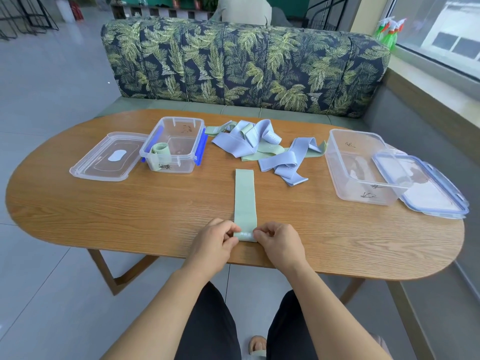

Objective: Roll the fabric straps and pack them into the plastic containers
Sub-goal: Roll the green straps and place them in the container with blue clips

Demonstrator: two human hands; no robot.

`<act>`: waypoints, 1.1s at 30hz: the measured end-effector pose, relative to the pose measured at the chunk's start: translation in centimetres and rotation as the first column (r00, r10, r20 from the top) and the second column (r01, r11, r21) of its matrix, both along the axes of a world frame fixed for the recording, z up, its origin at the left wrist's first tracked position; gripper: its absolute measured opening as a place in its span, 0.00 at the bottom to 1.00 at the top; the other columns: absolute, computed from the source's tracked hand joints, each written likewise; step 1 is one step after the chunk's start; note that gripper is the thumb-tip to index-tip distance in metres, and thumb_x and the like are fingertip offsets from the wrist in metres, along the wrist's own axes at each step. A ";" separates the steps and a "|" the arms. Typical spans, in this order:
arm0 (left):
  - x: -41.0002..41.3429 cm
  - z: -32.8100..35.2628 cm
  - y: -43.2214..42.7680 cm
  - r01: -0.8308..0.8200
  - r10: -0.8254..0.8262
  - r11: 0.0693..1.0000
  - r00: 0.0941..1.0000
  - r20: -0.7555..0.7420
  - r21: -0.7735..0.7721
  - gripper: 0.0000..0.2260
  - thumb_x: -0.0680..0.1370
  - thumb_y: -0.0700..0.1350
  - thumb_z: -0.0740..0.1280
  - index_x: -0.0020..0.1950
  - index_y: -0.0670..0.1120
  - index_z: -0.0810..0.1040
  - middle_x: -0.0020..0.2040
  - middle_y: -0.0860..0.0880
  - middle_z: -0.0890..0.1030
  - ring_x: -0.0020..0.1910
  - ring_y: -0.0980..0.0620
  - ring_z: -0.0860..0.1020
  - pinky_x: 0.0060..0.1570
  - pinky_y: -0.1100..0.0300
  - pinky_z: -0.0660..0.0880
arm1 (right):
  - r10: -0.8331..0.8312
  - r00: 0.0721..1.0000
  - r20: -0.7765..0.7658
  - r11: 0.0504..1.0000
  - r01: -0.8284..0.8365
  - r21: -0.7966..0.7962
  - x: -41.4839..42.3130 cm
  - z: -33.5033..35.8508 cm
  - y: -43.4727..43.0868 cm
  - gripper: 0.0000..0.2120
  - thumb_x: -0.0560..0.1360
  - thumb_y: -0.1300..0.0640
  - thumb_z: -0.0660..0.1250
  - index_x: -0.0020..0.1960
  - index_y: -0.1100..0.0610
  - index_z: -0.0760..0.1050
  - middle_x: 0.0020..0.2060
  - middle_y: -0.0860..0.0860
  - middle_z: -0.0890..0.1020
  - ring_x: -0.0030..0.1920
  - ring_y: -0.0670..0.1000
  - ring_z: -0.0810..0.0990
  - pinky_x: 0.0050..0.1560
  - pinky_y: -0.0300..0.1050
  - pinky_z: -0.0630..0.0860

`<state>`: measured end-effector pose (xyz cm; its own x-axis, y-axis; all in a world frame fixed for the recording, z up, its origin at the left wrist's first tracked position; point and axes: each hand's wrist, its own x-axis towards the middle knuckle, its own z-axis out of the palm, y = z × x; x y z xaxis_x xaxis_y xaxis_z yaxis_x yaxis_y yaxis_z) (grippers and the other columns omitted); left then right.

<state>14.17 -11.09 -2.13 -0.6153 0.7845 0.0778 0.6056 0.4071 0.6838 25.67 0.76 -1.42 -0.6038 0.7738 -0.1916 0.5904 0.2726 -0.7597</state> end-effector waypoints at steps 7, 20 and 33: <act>-0.6 0.2 0.4 0.002 -0.001 0.999 1.000 0.014 -0.048 0.08 0.77 0.43 0.69 0.55 0.50 0.81 0.44 0.57 0.73 0.42 0.59 0.73 0.43 0.68 0.69 | -0.103 0.993 -0.056 0.992 0.099 -0.078 0.3 -0.2 -0.6 0.04 0.72 0.50 0.70 0.41 0.49 0.80 0.34 0.44 0.82 0.36 0.44 0.77 0.38 0.44 0.72; 0.1 0.9 1.5 -0.318 0.327 0.945 0.906 0.269 -0.078 0.03 0.72 0.45 0.74 0.43 0.49 0.81 0.41 0.52 0.83 0.41 0.54 0.81 0.43 0.59 0.78 | -0.172 0.981 0.092 0.961 0.188 -0.202 -1.1 0.8 0.7 0.10 0.66 0.49 0.73 0.31 0.54 0.79 0.33 0.51 0.84 0.32 0.51 0.76 0.47 0.52 0.80; -0.5 1.3 2.6 -0.344 0.382 0.919 0.897 0.221 -0.192 0.11 0.75 0.52 0.69 0.36 0.49 0.80 0.34 0.52 0.82 0.38 0.51 0.80 0.42 0.59 0.77 | -0.159 0.982 0.099 0.985 0.165 -0.051 -1.5 0.5 0.7 0.17 0.72 0.41 0.68 0.35 0.54 0.77 0.35 0.49 0.84 0.39 0.52 0.80 0.39 0.43 0.72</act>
<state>13.71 -8.46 -0.84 -0.8436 0.4931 -0.2124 0.2139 0.6715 0.7095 24.17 1.47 -0.97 -0.4484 0.8455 -0.2898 0.6929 0.1241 -0.7103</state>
